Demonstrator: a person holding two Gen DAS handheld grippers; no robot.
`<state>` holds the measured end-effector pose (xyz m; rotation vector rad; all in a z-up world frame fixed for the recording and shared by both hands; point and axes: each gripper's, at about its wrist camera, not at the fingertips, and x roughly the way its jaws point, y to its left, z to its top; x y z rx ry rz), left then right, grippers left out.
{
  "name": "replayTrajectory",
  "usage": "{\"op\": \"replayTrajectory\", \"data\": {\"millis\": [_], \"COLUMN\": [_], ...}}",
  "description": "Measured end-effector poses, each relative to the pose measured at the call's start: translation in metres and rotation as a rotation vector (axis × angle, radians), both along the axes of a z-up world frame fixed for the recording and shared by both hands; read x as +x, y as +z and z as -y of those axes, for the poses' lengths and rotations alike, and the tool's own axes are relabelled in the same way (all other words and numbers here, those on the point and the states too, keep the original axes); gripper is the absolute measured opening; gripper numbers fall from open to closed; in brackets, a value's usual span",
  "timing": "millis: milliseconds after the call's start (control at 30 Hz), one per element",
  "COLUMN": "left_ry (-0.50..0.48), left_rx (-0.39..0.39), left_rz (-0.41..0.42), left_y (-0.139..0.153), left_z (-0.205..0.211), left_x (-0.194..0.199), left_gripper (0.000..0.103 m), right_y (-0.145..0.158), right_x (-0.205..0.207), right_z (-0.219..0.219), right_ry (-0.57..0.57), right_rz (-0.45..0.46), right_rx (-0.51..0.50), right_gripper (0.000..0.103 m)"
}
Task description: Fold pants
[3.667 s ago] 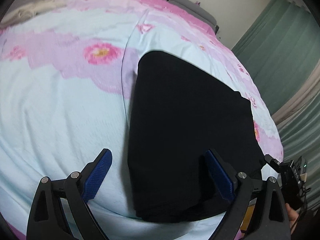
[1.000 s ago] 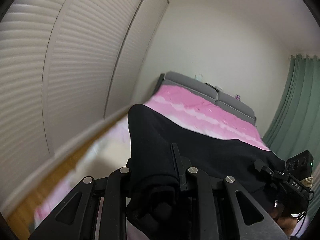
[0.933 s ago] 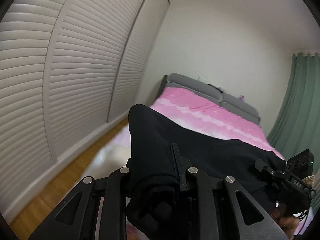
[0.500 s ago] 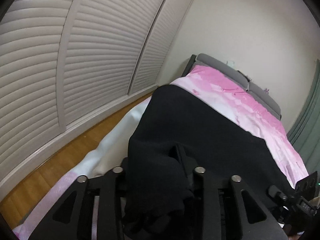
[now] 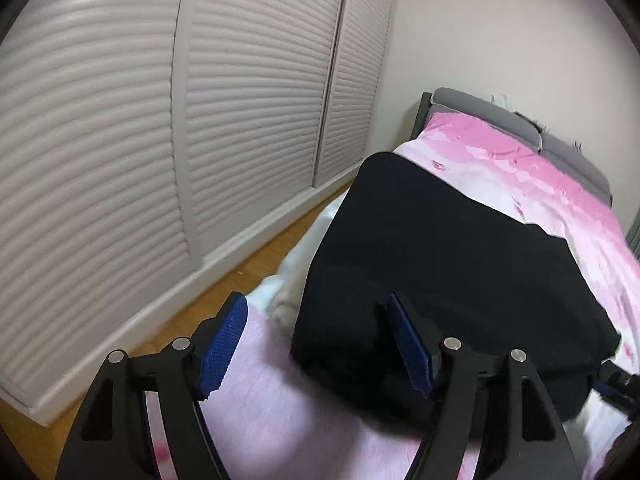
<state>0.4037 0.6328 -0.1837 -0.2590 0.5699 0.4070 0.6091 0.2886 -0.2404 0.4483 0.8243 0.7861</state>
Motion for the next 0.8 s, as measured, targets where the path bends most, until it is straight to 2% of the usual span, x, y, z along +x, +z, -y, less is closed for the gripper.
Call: {"op": "replayTrajectory", "data": {"millis": [100,167,200,267,333,467,567,800], "left_ry": [-0.022,-0.047,-0.055,-0.066,-0.113,-0.198,-0.268,-0.439], "left_rx": [0.057,0.080,0.084,0.119,0.135,0.087,0.087,0.076], "left_rz": [0.011,0.023,0.023,0.050,0.059,0.019,0.017,0.069], "left_y": [0.022,0.036,0.043,0.058,0.071,0.089,0.103,0.134], "left_z": [0.033,0.066,0.073,0.115,0.151,0.229,0.287,0.418], "left_x": [-0.030,-0.056,-0.061,-0.093,-0.117,-0.164,-0.196,-0.265], "left_gripper": [0.071,0.071,0.071,0.071,0.071,0.071,0.072,0.072], "right_y": [0.018,0.027,0.037,0.058,0.074,0.110,0.137,0.181], "right_x": [-0.021,-0.050,-0.063,-0.100,-0.128,-0.179,-0.229,-0.339], "right_z": [0.012,0.028,0.037,0.056,0.089,0.155,0.208,0.310], "right_ry": [0.001,-0.015,-0.029,-0.060,-0.109,-0.195,-0.253,-0.360], "right_rz": [0.014,0.061,0.095,0.154,0.196,0.238,0.277,0.369], "right_rx": [-0.044,-0.074,-0.096,-0.140,-0.156,-0.158,-0.183,-0.346], "right_gripper": [0.062,0.062,0.062,0.062,0.062,0.062,0.062,0.062]}}
